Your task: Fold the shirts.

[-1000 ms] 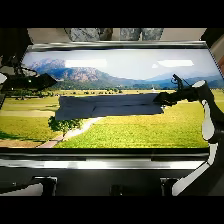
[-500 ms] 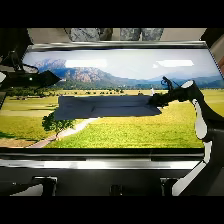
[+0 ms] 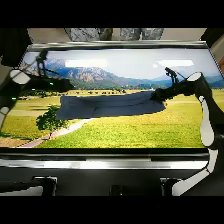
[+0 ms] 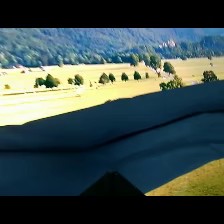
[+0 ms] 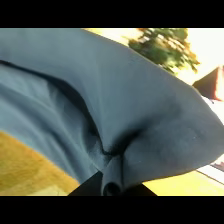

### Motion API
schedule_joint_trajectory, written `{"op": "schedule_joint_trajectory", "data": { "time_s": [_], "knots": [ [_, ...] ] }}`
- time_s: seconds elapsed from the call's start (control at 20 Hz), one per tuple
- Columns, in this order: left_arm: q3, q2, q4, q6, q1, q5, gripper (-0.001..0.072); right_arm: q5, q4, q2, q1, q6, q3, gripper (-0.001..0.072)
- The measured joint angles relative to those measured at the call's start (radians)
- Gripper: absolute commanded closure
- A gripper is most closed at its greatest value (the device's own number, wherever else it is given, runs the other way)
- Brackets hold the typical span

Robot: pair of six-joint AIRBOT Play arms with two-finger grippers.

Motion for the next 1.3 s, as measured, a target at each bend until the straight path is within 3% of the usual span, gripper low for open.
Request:
{"op": "schedule_joint_trajectory", "data": {
  "time_s": [0.55,0.85,1.0,1.15,1.3],
  "knots": [
    [0.082,-0.375,-0.425,-0.009,-0.317,0.168,0.0673,0.114,0.021,0.359,-0.002,0.191,0.0,0.0667],
    [0.173,-0.504,-0.619,-0.007,-0.454,0.236,0.0673,0.166,0.014,0.47,-0.002,0.315,0.0,0.0666],
    [0.204,-0.548,-0.715,0.034,-0.508,0.269,0.0676,0.173,-0.013,0.494,-0.002,0.354,0.0,0.0666],
    [0.216,-0.535,-0.702,0.062,-0.501,0.286,0.0677,0.154,-0.054,0.496,-0.002,0.382,0.0,0.0667],
    [0.22,-0.435,-0.505,0.015,-0.436,0.251,0.0676,0.094,-0.058,0.473,0.009,0.41,0.0,0.0667]
  ]
}}
